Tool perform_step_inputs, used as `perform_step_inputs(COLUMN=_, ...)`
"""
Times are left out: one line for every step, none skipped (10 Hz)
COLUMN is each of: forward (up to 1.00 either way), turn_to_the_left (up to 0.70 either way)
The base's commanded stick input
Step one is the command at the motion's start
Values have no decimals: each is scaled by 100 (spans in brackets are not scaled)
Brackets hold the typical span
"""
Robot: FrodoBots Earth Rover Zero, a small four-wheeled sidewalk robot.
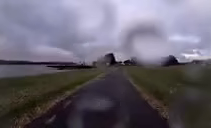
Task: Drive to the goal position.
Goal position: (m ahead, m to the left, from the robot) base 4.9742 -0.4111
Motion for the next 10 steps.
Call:
perform_step_inputs(forward=70, turn_to_the_left=-14)
perform_step_inputs(forward=70, turn_to_the_left=-14)
perform_step_inputs(forward=70, turn_to_the_left=-14)
perform_step_inputs(forward=70, turn_to_the_left=-14)
perform_step_inputs(forward=70, turn_to_the_left=-14)
perform_step_inputs(forward=70, turn_to_the_left=-12)
perform_step_inputs(forward=70, turn_to_the_left=-5)
perform_step_inputs(forward=70, turn_to_the_left=0)
perform_step_inputs(forward=70, turn_to_the_left=0)
perform_step_inputs(forward=70, turn_to_the_left=0)
